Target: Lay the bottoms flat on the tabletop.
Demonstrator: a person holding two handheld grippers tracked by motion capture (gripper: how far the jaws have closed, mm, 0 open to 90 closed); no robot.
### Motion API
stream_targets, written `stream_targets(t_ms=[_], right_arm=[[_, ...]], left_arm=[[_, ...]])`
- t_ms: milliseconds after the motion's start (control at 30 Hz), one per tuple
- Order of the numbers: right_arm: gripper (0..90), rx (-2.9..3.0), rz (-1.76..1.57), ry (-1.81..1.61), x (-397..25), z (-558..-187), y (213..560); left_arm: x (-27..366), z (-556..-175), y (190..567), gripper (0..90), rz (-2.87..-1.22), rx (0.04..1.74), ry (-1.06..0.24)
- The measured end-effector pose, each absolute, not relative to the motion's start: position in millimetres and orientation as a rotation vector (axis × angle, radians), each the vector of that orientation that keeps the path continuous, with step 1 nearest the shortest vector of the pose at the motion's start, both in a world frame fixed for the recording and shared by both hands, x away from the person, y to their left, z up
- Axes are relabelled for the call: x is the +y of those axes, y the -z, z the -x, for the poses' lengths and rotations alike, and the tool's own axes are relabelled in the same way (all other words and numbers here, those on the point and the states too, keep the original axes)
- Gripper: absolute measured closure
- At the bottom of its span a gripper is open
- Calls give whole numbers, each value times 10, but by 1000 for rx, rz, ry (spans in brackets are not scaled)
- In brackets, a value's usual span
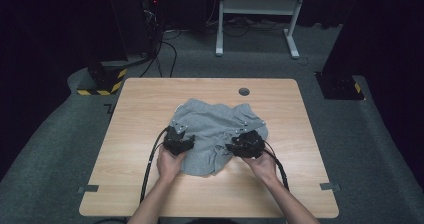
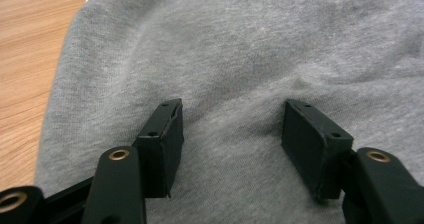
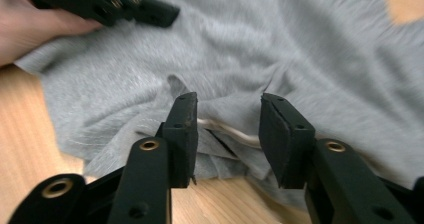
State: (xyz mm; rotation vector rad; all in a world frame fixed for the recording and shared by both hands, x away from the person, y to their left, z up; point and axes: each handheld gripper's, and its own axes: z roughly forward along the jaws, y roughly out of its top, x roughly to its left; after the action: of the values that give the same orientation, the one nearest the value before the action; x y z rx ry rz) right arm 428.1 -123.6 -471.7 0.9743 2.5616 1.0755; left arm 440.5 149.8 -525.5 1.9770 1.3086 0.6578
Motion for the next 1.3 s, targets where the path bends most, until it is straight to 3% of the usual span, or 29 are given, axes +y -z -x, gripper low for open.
stream_targets(t_ms=[167, 300, 433, 567, 867, 1300], right_arm=[[559, 2581, -1053, -1028, -1138, -4340, 4926], [708, 2550, -1049, -1011, -1116, -4347, 4933], [746, 2555, -1024, -1033, -1156, -4341, 4896], [714, 2568, -1019, -1070, -1346, -4294, 4803], [770, 2515, -1063, -1040, -1827, -4076, 4779], [748, 2466, -1211, -994, -2651, -3426, 4737]], left_arm=[[1513, -4413, 5257, 420, -1967, 1315, -637], [1513, -4412, 5256, 420, -1971, 1310, -638], [1520, -4414, 5256, 420, -1972, 1305, -633], [1523, -4411, 5256, 420, -1973, 1301, -633], [1549, -4381, 5228, 432, -2020, 1280, -638], [1555, -4099, 5061, 469, -2116, 1196, -692]])
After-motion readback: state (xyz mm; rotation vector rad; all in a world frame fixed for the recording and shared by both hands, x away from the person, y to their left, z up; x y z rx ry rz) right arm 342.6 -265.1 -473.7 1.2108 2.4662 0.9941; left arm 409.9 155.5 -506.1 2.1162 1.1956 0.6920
